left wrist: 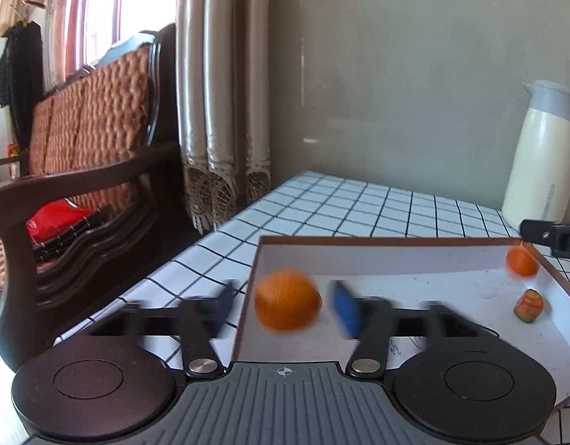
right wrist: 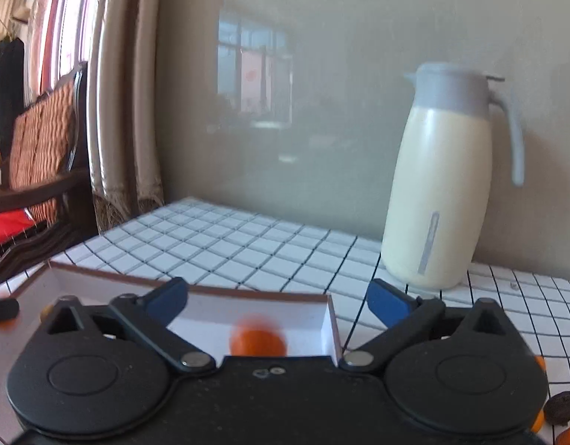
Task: Organize fruits
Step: 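Open both tools to drop the mandarins into the tray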
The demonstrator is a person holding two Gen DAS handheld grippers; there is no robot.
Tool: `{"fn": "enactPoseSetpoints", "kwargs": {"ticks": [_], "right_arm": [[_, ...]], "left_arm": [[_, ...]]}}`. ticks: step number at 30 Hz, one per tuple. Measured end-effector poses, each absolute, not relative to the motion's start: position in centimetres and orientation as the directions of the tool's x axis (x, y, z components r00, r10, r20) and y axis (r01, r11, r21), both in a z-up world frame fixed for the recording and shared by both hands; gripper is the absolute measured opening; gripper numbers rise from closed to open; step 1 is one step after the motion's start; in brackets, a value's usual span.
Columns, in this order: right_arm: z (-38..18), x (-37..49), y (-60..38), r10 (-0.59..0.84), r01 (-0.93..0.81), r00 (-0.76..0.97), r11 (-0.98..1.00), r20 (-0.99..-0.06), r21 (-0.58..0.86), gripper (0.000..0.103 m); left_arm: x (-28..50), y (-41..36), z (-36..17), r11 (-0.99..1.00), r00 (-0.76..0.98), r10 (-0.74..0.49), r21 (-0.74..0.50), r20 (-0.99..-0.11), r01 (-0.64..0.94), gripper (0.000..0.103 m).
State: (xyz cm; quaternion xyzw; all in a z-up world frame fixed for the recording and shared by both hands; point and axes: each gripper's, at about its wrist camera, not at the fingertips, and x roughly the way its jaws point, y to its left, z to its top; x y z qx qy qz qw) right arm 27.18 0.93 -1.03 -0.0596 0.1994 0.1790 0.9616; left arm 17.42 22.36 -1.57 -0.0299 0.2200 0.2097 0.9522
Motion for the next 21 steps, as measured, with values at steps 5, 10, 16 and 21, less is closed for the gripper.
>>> {"fn": "enactPoseSetpoints", "kwargs": {"ticks": [5,10,16,21], "right_arm": [[-1.30,27.37,0.72,0.318,-0.365,0.848,0.931,-0.424,-0.031,0.094],[-1.49,27.38,0.90,0.320,-0.369,0.843,0.929,-0.433,-0.031,0.095],[-1.40,27.20,1.01,0.329,-0.374,0.840,0.927,-0.432,-0.021,0.095],[-1.38,26.84,1.05,0.333,-0.377,0.840,0.926,-0.430,-0.019,0.096]], "left_arm": [[16.76,21.90,-0.97,0.899,0.829,0.419,0.043,-0.370,-0.436,0.096],[16.92,22.00,-1.16,0.899,0.826,0.419,0.047,-0.378,-0.435,0.100],[16.93,22.26,-1.34,0.895,0.820,0.424,0.043,-0.384,-0.443,0.103],[16.66,22.33,-1.31,0.894,0.820,0.423,0.031,-0.385,-0.446,0.103]]}}
